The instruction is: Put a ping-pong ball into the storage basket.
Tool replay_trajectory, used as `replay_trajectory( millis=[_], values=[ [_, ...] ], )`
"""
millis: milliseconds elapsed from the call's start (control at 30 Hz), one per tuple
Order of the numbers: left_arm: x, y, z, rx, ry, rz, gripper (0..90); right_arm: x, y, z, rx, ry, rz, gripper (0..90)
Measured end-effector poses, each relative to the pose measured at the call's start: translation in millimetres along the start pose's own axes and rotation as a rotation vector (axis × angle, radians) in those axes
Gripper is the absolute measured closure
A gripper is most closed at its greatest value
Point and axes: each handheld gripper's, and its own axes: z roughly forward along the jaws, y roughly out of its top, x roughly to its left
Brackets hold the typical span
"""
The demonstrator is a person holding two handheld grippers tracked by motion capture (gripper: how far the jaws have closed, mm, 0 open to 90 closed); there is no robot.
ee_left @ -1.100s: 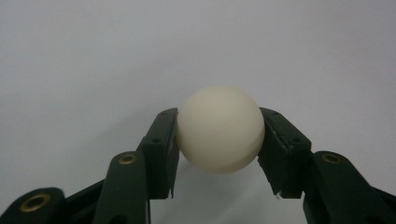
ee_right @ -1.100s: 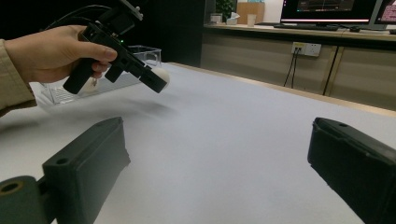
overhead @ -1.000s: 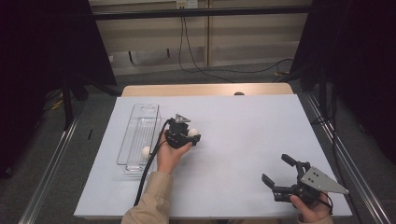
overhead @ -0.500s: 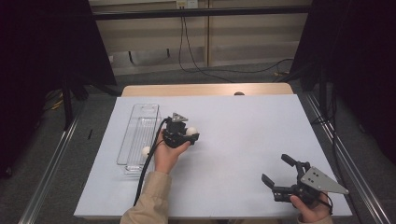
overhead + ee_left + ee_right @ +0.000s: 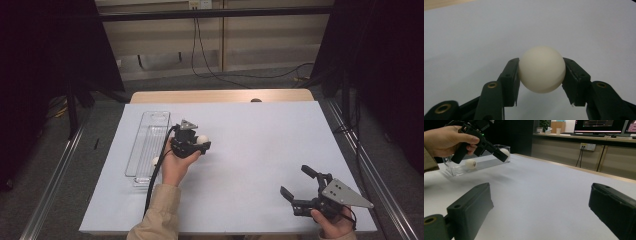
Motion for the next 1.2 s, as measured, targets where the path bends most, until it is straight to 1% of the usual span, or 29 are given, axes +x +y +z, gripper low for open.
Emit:
replay_trajectory(
  millis=[67, 100, 333, 367, 467, 667, 767, 933, 1133, 1200],
  values=[
    [0.5, -0.1, -1.1, 0.003, -0.001, 0.001, 51.0, 0.2, 0.1, -0.1, -0.001, 0.001, 0.000, 3.8],
    [0.3, -0.1, -1.5, -0.002, -0.002, -0.007, 51.0, 0.2, 0.1, -0.1, 0.000, 0.002, -0.001, 3.8],
    [-0.2, 0.7, -6.2, -0.005, -0.006, -0.006, 51.0, 0.3, 0.1, 0.1, 0.000, 0.002, -0.002, 3.8],
    [-0.1, 1.0, -7.5, 0.001, -0.008, -0.005, 51.0, 0.3, 0.2, 0.0, -0.001, 0.002, -0.002, 3.8],
    [-0.2, 1.6, -10.3, -0.008, -0.007, -0.008, 51.0, 0.1, 0.1, 0.2, 0.000, 0.000, -0.004, 3.7],
    [2.1, 1.2, -14.3, -0.006, 0.002, -0.007, 51.0, -0.4, -0.1, 0.2, 0.000, -0.005, 0.000, 3.8],
    [1.8, 1.2, -16.0, -0.011, 0.002, -0.012, 51.0, -0.2, -0.2, 0.5, 0.003, -0.002, -0.002, 3.8],
    [2.0, 0.9, -17.8, -0.006, 0.005, -0.004, 51.0, -0.7, -0.3, 0.6, 0.002, -0.005, -0.002, 3.8],
    [3.1, 1.2, -22.5, -0.014, 0.010, -0.016, 51.0, -0.8, -0.4, 0.7, 0.002, -0.005, -0.001, 3.8],
    [4.5, 1.3, -24.6, -0.014, 0.012, -0.006, 51.0, -1.1, -0.7, 0.9, 0.003, -0.005, 0.001, 3.8]
  ],
)
